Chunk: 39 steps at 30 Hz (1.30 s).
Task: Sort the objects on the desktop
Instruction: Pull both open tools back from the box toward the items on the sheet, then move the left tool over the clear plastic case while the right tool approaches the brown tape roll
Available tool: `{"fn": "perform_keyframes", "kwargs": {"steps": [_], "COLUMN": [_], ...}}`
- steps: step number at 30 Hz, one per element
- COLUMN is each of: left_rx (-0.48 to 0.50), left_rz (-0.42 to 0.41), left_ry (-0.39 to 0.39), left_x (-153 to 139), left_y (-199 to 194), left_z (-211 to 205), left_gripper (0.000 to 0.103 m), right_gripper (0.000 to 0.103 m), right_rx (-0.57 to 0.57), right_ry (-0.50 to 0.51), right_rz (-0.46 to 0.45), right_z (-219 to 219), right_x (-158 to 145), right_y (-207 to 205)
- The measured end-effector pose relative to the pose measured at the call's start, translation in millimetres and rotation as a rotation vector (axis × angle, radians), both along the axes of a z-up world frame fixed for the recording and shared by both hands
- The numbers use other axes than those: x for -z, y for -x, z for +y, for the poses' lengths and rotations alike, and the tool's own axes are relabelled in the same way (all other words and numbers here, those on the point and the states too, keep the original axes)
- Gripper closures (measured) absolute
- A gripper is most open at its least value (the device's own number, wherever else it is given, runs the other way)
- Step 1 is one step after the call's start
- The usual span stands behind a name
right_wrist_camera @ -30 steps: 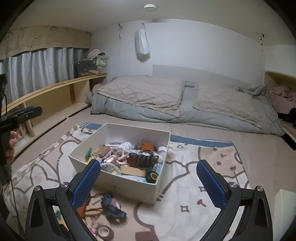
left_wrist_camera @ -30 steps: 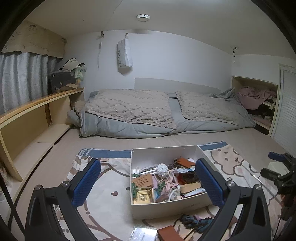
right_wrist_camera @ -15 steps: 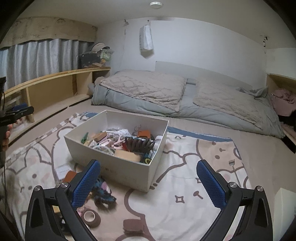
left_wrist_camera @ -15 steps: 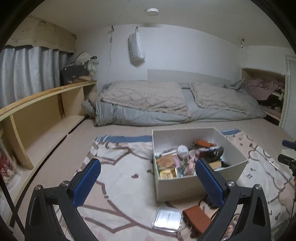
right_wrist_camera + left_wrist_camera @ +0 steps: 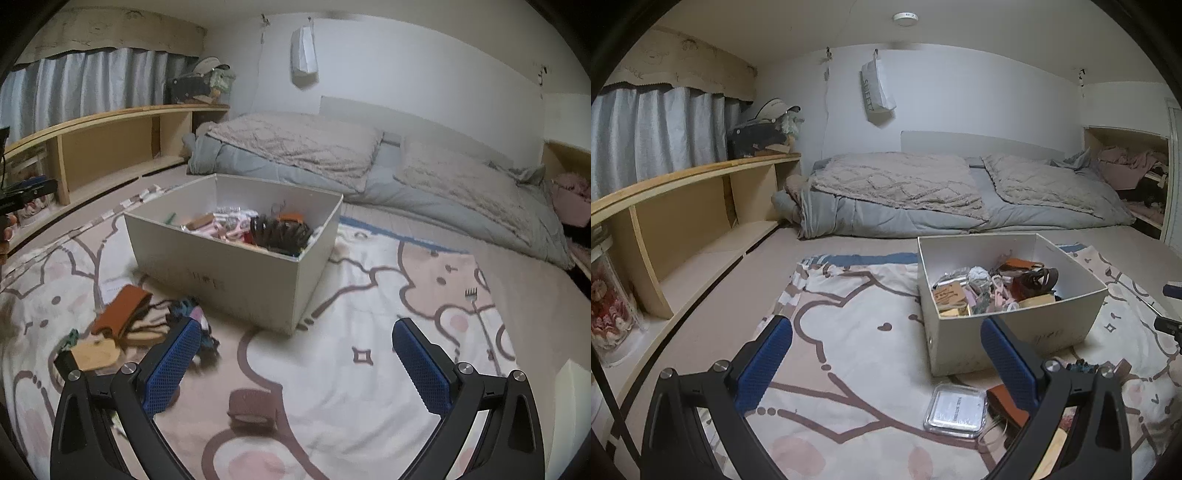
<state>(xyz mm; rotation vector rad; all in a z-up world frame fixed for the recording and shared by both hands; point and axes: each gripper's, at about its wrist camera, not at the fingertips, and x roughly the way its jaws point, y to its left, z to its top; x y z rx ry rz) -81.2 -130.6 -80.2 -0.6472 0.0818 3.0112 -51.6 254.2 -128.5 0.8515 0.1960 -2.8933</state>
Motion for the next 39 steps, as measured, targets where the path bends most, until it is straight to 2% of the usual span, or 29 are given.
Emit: {"fn": "perform_keyframes", "kwargs": {"steps": [11,26,31,39], "left_rx": [0.012,0.041,0.045,0.066], "left_rz": [-0.077,-0.150,-0.177,-0.198], "left_ry": [0.030,0.013,0.017,0.024], "left_x": [28,54,63,72], "left_y": [4,19,23,29], "left_z": [3,12,14,24], "left_gripper": [0.000,0.000,0.000,0.000], "right_gripper": [0.000,0.000,0.000,0.000], "right_rx": [0.016,-0.008,0.040,0.131], "right_ry": [-0.009,-0.015,0.025,0.073], "right_rz": [-0.098,-0.246,-0.300,-0.320], "right_z": [5,-7,-3,8], "right_x": [27,68,73,69], "right_y": [5,17,28,49]}}
